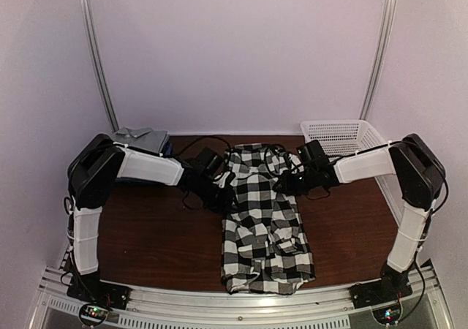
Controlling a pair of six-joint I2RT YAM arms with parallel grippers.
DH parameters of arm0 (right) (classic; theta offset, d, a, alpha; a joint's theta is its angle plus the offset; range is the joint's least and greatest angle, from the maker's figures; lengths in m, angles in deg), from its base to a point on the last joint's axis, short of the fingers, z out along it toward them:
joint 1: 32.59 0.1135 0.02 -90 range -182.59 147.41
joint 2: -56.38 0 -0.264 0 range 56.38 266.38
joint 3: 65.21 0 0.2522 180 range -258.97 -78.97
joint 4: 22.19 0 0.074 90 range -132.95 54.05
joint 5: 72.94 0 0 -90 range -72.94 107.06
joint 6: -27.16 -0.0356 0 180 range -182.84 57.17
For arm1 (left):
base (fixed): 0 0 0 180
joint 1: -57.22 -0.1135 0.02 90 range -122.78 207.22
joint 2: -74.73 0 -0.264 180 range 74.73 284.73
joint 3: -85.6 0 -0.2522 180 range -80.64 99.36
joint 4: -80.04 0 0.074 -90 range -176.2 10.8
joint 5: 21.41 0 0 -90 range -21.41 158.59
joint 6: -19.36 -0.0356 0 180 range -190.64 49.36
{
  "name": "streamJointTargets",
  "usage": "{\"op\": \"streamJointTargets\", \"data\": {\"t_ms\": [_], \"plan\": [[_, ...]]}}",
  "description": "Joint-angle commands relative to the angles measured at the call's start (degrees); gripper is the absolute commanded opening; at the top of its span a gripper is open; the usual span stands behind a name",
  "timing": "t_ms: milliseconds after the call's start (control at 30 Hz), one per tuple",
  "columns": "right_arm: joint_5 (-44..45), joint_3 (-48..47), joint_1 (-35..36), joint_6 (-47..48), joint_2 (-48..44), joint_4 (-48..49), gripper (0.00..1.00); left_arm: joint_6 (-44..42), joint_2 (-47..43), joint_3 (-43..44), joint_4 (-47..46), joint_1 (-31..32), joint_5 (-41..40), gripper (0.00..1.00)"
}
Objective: Fold and stack the long sleeve shirts
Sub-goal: Smooth out the rectangle-folded shirt at the center of the board.
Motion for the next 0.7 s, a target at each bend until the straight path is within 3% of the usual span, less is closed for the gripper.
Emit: {"op": "streamJointTargets", "data": {"t_ms": [0, 167, 400, 667], "plan": [[5.9, 0.7, 0.0, 2.6, -6.2, -4.7, 0.27, -0.3, 0.0, -0.2, 0.6, -0.2, -1.5, 0.28], [9.9, -1.1, 1.9, 4.3, -10.8, -7.3, 0.30, -0.9, -2.8, 2.5, 2.0, -0.4, -3.2, 0.27], [7.1, -8.5, 2.8, 6.1, -4.6, -6.9, 0.29, -1.2, -2.9, 10.1, 2.1, -1.8, -5.4, 0.25], [3.7, -14.4, 3.0, 5.8, 3.2, -4.3, 0.23, -2.8, 7.9, 26.7, 3.3, -5.3, -6.9, 0.24]]}}
